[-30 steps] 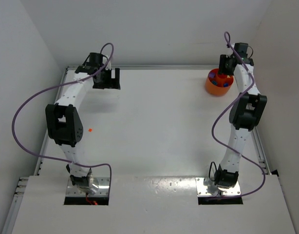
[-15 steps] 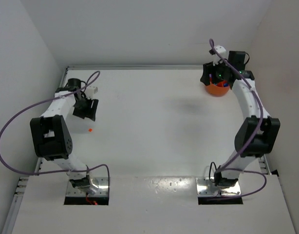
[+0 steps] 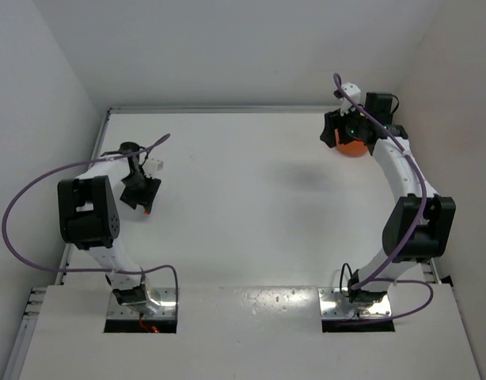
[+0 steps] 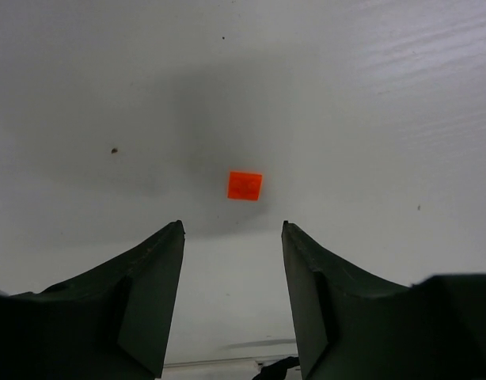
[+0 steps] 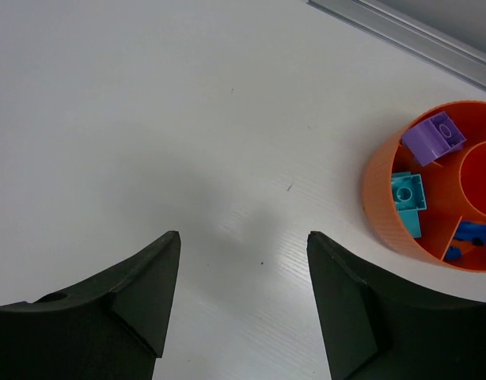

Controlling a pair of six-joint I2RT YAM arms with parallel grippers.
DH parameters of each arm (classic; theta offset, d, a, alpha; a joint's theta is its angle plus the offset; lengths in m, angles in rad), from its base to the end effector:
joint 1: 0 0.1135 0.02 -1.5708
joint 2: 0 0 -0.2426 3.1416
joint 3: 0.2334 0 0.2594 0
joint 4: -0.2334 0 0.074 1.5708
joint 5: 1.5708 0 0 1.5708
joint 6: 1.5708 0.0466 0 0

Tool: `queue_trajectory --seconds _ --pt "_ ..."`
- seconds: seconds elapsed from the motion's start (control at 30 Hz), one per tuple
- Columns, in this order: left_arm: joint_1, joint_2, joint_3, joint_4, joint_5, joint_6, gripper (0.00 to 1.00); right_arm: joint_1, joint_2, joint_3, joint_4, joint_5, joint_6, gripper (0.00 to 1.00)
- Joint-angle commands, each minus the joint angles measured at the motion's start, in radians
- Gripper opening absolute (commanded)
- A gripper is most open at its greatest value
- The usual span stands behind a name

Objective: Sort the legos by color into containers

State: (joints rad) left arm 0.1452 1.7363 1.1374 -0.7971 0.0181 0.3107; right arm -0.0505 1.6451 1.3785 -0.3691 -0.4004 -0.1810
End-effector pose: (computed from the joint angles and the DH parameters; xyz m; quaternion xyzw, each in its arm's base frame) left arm 0.3199 0.0459 0.1413 0.0831 0.9927 0.0109 0.0871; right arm 0.3918 -0.0016 0.2774 -0.1465 0.8671 0.1253 0.4592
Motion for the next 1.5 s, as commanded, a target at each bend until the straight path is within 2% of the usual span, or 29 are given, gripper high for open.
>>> queue_trajectory --seconds 0.0,0.33,1.07,1.47 --pt "0.004 0.055 0.015 0.024 -0.015 -0.009 0.57 0.003 -0.016 0.004 0.047 -0.006 -0.009 0.66" --pt "0.004 0.141 0.035 0.053 0.008 -0.050 0.47 0.012 0.036 0.053 0.029 -0.006 -0.009 0.66" --pt "-0.073 0.224 0.114 0.064 0.039 -0.059 0.42 0.021 0.045 0.062 0.029 0.012 -0.018 0.66" --pt "-0.091 0.253 0.114 0.064 0.020 -0.059 0.34 0.021 0.045 0.062 0.029 0.012 -0.028 0.66"
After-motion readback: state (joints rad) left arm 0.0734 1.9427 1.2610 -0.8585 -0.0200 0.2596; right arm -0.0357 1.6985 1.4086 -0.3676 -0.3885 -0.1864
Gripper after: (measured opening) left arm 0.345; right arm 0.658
